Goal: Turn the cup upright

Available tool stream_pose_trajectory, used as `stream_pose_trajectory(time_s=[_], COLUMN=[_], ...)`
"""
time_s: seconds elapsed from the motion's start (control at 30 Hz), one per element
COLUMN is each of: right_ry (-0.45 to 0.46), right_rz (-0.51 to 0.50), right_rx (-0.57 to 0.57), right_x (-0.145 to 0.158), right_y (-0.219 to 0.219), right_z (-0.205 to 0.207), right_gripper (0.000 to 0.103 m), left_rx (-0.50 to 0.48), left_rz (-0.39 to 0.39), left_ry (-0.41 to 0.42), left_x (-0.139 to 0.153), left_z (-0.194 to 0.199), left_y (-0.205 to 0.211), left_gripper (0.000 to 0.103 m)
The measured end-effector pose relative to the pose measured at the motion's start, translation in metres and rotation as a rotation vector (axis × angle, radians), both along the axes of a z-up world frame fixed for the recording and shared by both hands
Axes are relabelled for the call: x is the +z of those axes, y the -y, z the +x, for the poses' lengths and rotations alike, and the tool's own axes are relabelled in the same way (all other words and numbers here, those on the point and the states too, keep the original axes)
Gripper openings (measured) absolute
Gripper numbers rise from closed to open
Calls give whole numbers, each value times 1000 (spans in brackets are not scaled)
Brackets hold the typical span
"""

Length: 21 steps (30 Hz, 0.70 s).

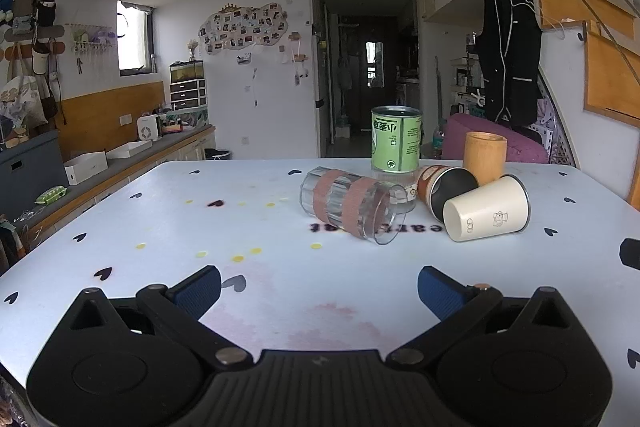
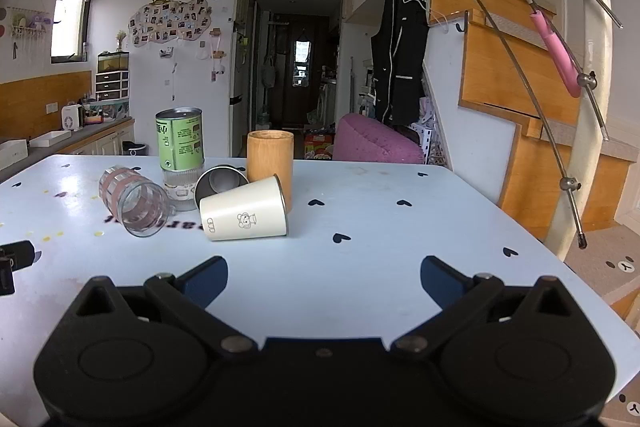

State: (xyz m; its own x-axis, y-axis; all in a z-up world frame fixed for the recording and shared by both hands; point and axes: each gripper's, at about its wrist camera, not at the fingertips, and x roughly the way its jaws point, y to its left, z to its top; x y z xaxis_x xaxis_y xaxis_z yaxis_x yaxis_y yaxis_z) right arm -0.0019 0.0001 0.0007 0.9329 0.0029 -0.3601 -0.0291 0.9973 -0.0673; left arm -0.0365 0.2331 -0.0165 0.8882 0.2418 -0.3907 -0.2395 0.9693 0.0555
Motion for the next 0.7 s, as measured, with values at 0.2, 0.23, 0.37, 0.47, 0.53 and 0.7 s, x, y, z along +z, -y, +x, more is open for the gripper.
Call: stream_pose_trajectory(time_s=[0.2,0.23,0.37,0.47,0.53,0.7], right_ry=[-6,-7,-13,-13,-12,-12], right_rz=[0,1,3,0,-1,-5], right_rx=[-7,-8,-4,-3,-2,-1], right_x=[-1,-1,-1,0,0,0], right_y=[-3,-4,1,0,0,-1], right_z=[5,6,6,6,6,6], right_gripper=[103,103,103,103,103,103], left_rx=[-2,-2,2,3,2,1], left_rz=[-1,-1,-2,-4,-5,-5], left_ry=[-7,-9,-14,-15,-14,-16], left_x=[-2,-2,-3,-2,-2,-2], left_z=[-2,0,3,3,4,4], left_y=[0,1,0,-1,-1,-1], left_gripper=[103,103,103,103,103,103])
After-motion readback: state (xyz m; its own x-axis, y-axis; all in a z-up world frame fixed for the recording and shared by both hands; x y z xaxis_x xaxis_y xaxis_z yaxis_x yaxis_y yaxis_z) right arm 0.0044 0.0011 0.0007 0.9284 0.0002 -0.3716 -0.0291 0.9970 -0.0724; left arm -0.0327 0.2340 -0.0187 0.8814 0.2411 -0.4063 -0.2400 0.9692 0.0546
